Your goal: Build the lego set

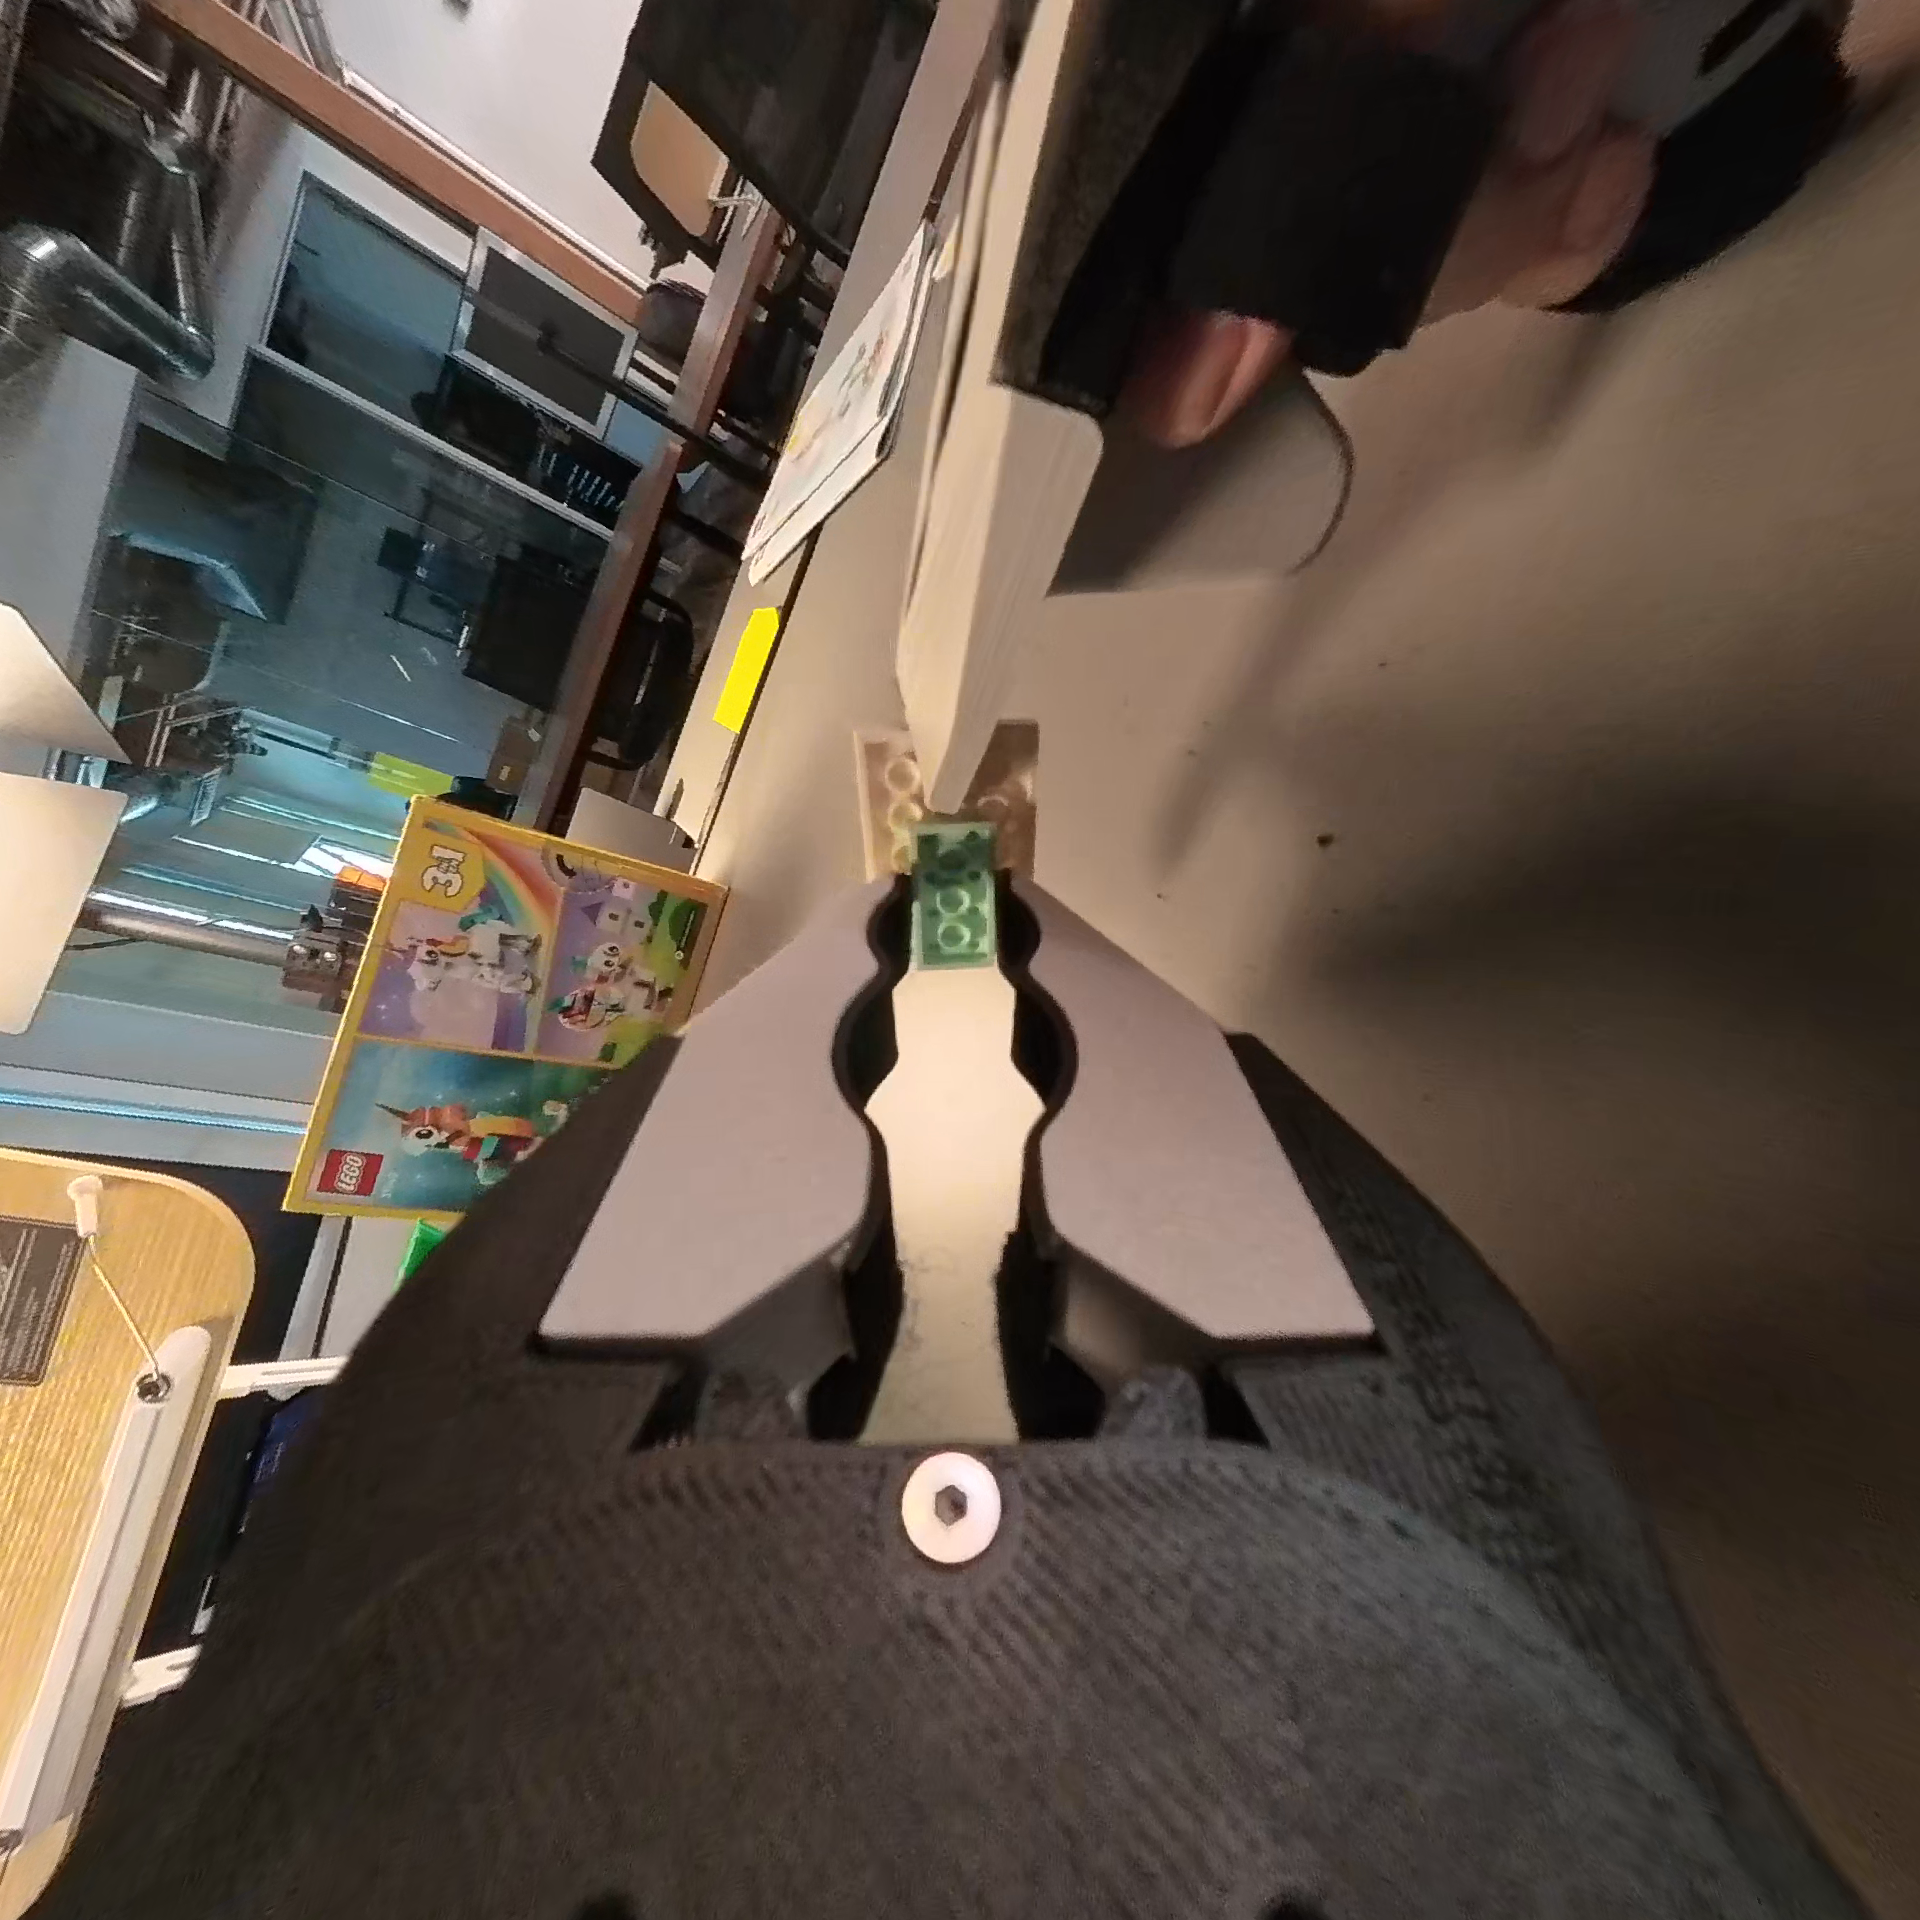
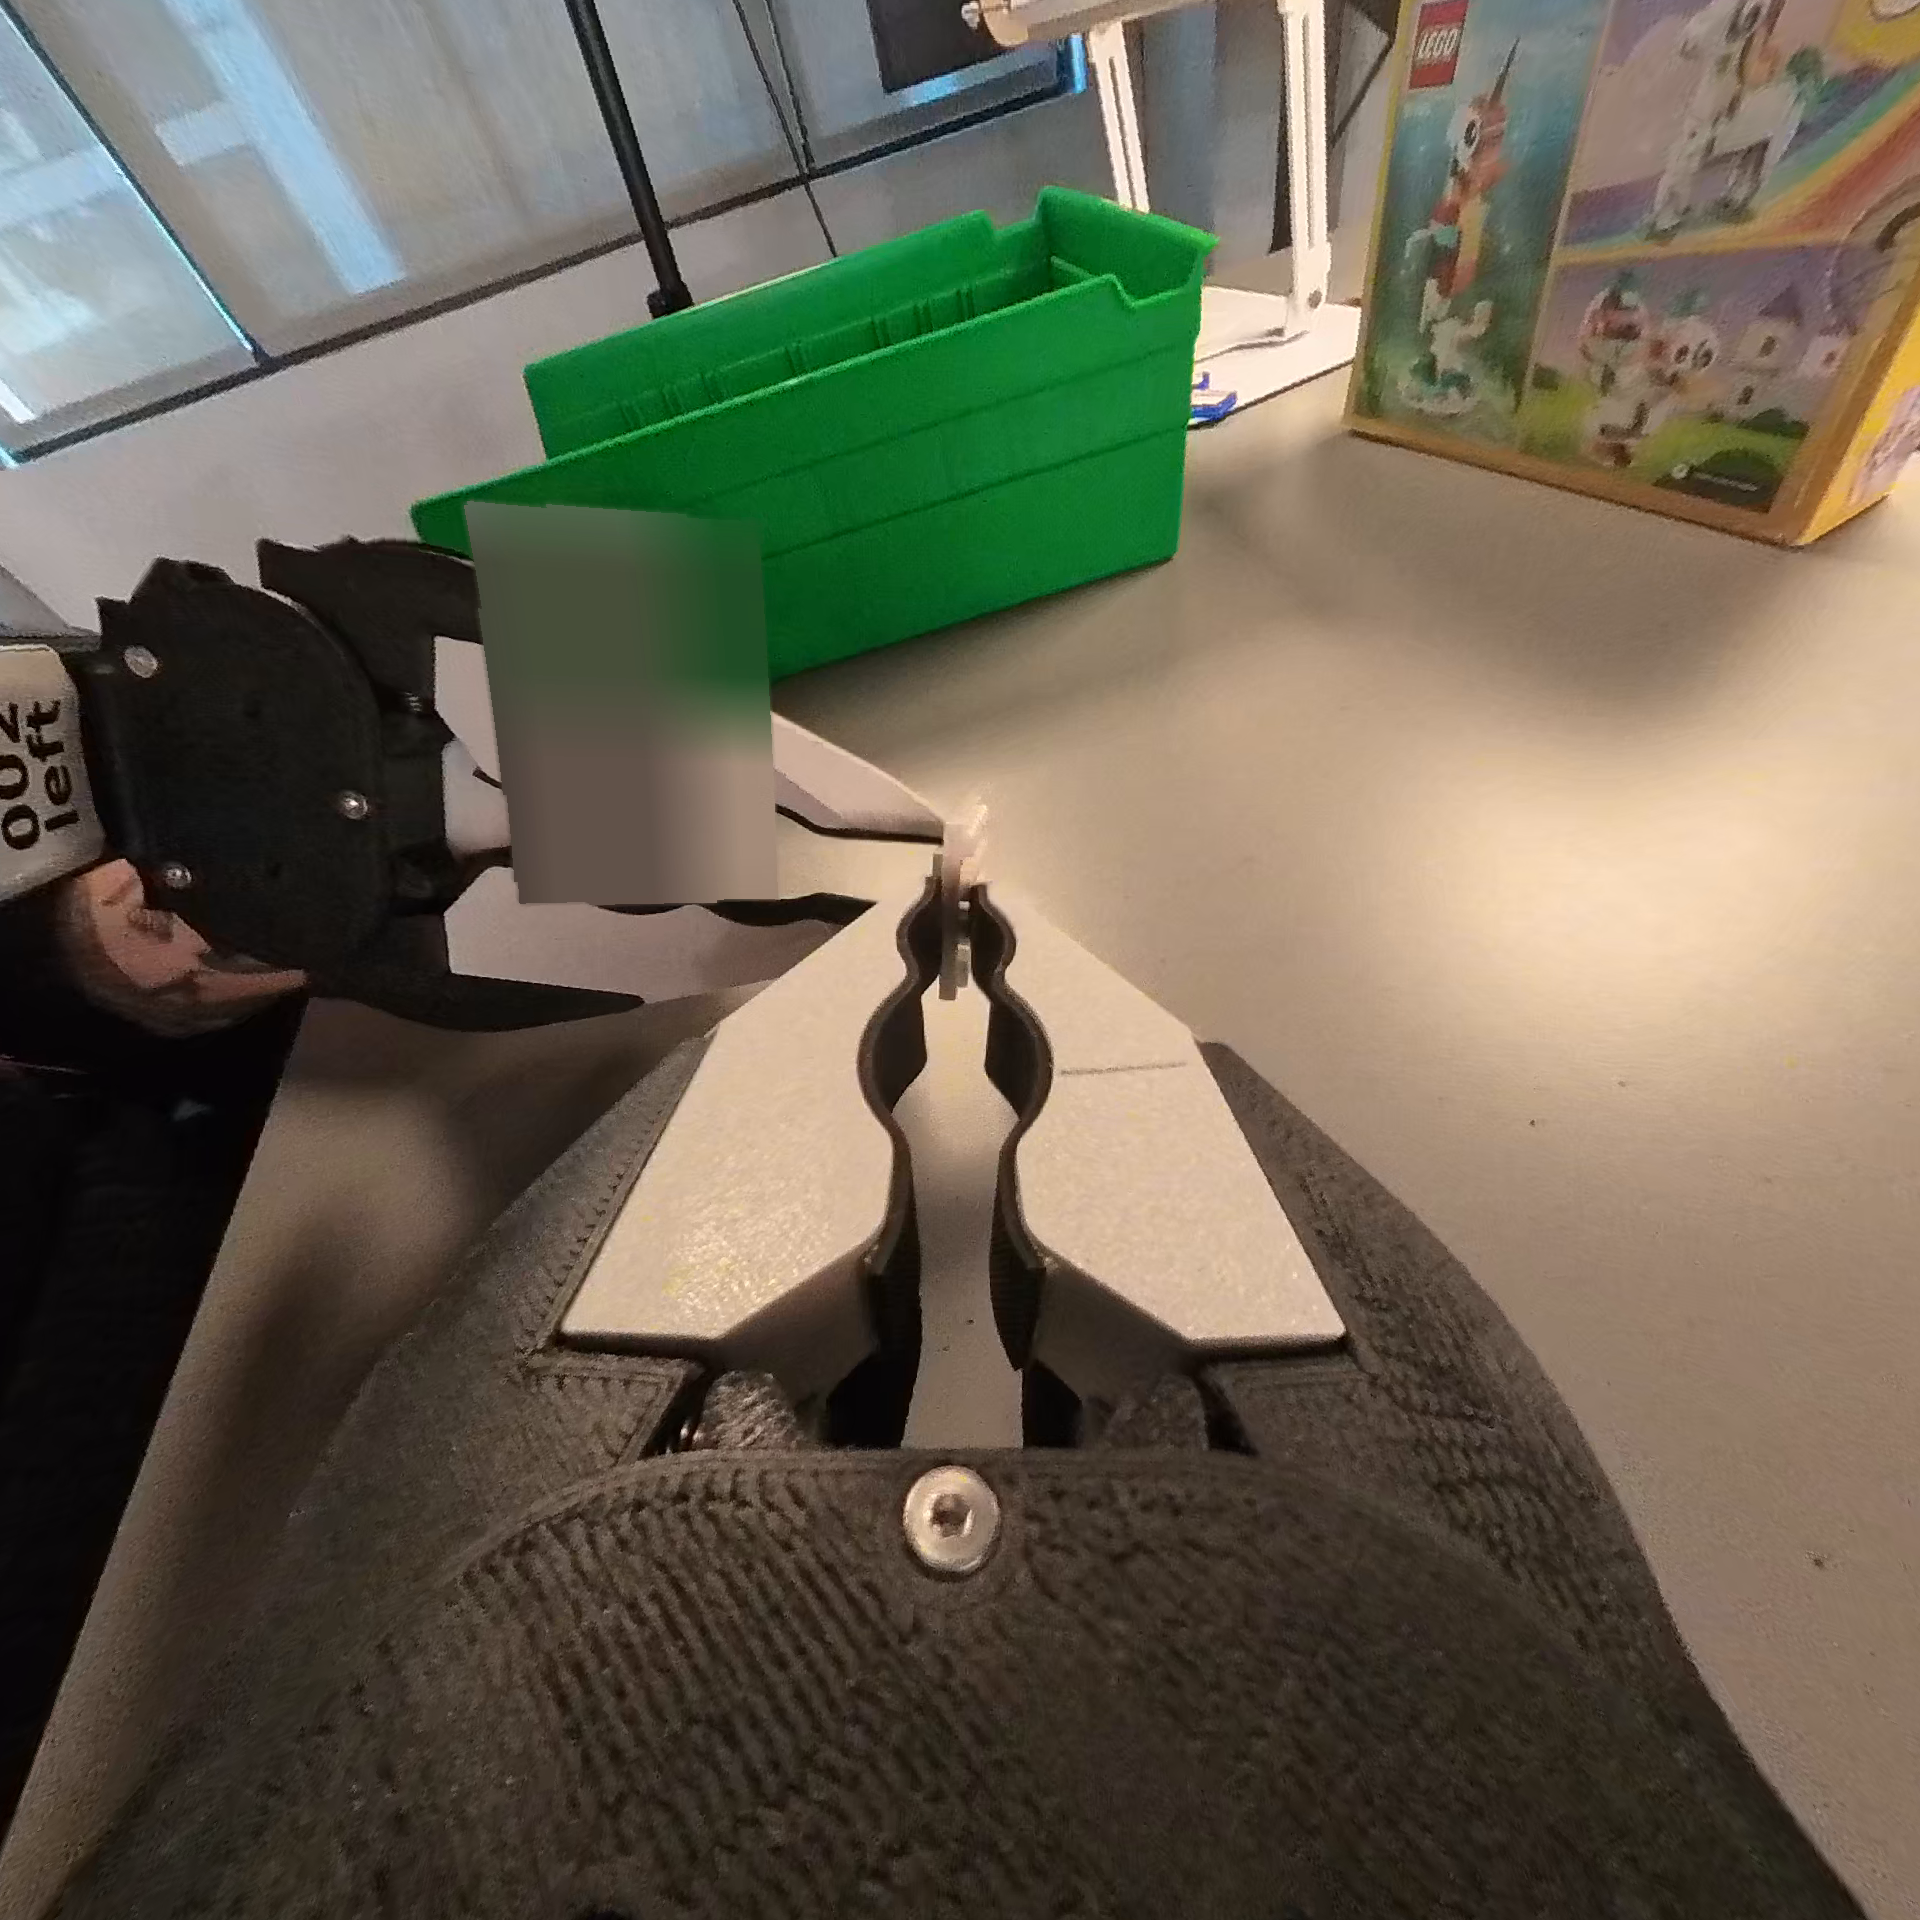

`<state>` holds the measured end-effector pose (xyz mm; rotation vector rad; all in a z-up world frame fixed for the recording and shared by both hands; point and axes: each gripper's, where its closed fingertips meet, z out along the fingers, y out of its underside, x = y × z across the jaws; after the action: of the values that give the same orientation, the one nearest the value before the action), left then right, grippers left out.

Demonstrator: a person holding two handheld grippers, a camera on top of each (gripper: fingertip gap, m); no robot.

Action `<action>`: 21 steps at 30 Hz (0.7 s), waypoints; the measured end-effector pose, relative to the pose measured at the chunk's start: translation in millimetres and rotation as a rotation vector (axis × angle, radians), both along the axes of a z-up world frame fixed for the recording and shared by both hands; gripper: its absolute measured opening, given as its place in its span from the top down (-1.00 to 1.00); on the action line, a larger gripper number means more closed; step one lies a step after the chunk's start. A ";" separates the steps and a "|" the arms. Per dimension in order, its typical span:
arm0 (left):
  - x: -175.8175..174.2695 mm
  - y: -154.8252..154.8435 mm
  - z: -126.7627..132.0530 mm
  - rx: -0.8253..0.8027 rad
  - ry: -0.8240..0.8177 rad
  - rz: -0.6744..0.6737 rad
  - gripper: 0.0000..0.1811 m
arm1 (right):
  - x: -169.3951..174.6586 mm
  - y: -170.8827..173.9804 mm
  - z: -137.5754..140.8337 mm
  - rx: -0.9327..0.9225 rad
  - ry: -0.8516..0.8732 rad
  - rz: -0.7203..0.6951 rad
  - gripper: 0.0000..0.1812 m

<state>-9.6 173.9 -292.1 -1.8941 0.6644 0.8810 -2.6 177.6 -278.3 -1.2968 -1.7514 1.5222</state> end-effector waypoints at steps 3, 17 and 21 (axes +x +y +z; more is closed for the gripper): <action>0.8 0.0 -1.4 -0.020 -0.010 0.024 0.84 | -0.7 -0.9 -1.7 0.001 -0.012 -0.002 0.98; -1.9 1.8 14.0 0.083 -0.124 0.007 0.99 | -5.0 0.7 7.0 0.010 0.040 -0.073 0.98; 1.0 2.5 13.4 0.100 -0.102 0.003 0.88 | -4.8 0.6 3.2 0.010 0.027 -0.080 0.98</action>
<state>-8.6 176.4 -278.7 -1.8375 0.5466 0.7991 -7.5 178.2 -275.1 -1.3191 -1.6680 1.4782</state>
